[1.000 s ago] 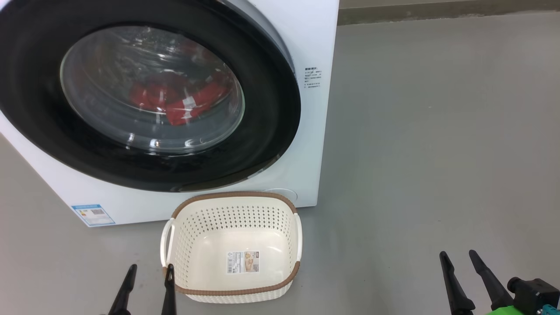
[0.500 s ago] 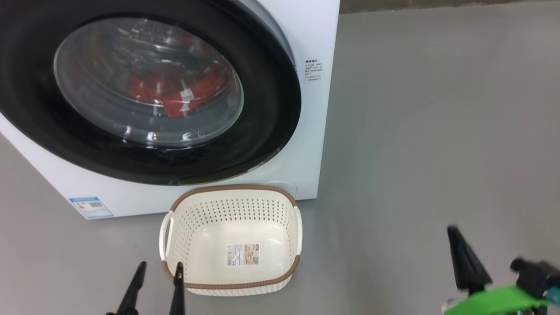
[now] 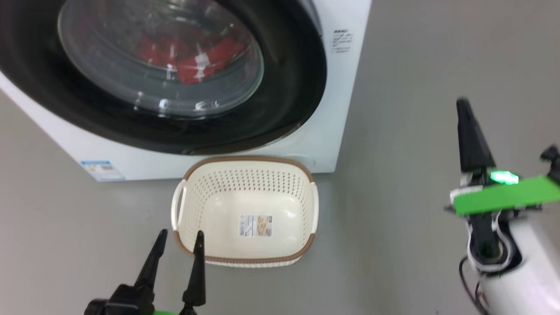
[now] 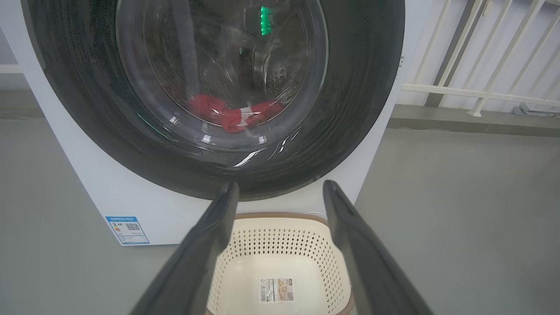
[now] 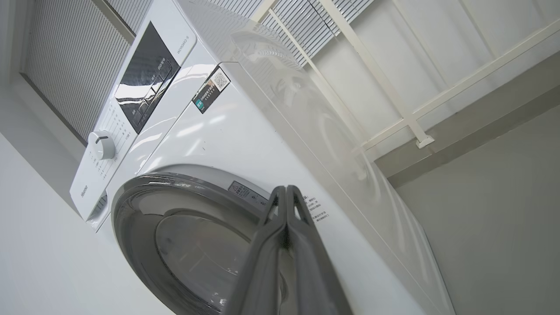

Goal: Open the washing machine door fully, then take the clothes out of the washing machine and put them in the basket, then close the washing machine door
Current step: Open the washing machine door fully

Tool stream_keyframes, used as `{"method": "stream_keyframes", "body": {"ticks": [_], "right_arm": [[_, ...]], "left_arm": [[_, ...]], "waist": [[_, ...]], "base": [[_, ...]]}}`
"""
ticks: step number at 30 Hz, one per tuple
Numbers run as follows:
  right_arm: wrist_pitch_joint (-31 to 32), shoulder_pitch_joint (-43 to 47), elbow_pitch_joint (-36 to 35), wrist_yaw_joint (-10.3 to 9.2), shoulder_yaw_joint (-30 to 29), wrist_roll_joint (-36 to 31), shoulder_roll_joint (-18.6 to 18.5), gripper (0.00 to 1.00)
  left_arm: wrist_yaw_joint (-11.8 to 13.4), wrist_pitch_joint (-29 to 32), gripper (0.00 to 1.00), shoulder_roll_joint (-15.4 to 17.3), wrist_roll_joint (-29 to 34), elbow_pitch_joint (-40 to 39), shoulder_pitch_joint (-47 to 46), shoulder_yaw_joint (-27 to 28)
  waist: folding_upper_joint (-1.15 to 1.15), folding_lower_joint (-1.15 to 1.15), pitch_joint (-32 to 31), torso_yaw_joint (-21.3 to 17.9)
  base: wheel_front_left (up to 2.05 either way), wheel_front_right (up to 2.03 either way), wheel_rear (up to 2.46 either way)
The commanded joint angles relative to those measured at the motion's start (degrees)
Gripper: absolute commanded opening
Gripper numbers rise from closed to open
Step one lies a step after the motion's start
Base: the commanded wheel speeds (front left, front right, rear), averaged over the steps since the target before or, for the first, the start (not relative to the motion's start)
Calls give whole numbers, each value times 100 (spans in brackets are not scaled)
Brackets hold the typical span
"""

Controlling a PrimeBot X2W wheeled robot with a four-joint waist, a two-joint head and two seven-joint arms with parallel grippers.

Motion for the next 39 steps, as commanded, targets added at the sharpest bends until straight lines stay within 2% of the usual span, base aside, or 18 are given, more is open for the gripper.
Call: {"method": "stream_keyframes", "body": {"ticks": [1, 7, 13, 19, 22, 28, 32, 39], "right_arm": [[-35, -363, -128, 2, 216, 212, -146, 0], [219, -1308, -26, 2, 990, 1368, -782, 0], [783, -1997, -95, 2, 1287, 2407, -1241, 0], [1957, -2727, -109, 2, 1291, 3562, -1569, 0], [3000, -3125, 73, 2, 1129, 4252, -1680, 0], [4049, -3646, 494, 2, 754, 4857, -1712, 0], [4674, -3958, 886, 2, 757, 5041, -1733, 0], [5175, -4474, 1527, 2, 849, 5090, -1624, 0]], "left_arm": [[47, -70, 100, 13, -46, -177, -225, 117], [114, -70, 100, 13, -206, -182, -482, -107], [159, -70, 100, 13, -347, -172, -693, -265], [207, -70, 100, 13, -460, -171, -949, -425], [230, -70, 100, 13, -517, -154, -1079, -515], [211, -70, 100, 13, -554, -89, -1181, -677], [203, -70, 100, 13, -562, -84, -1226, -757], [156, -70, 100, 13, -592, -49, -1275, -836]], "waist": [[0, 0, 293, 253], [0, 0, 684, 525], [0, 0, 1023, 701], [0, 0, 1408, 853], [0, 0, 1580, 941], [0, 0, 1722, 1058], [0, 0, 1807, 1122], [0, 0, 1928, 1201]], "base": [[0, 0, 0], [0, 0, 0], [0, 0, 0], [0, 0, 0], [0, 0, 0], [0, 0, 0], [0, 0, 0], [0, 0, 0]]}}
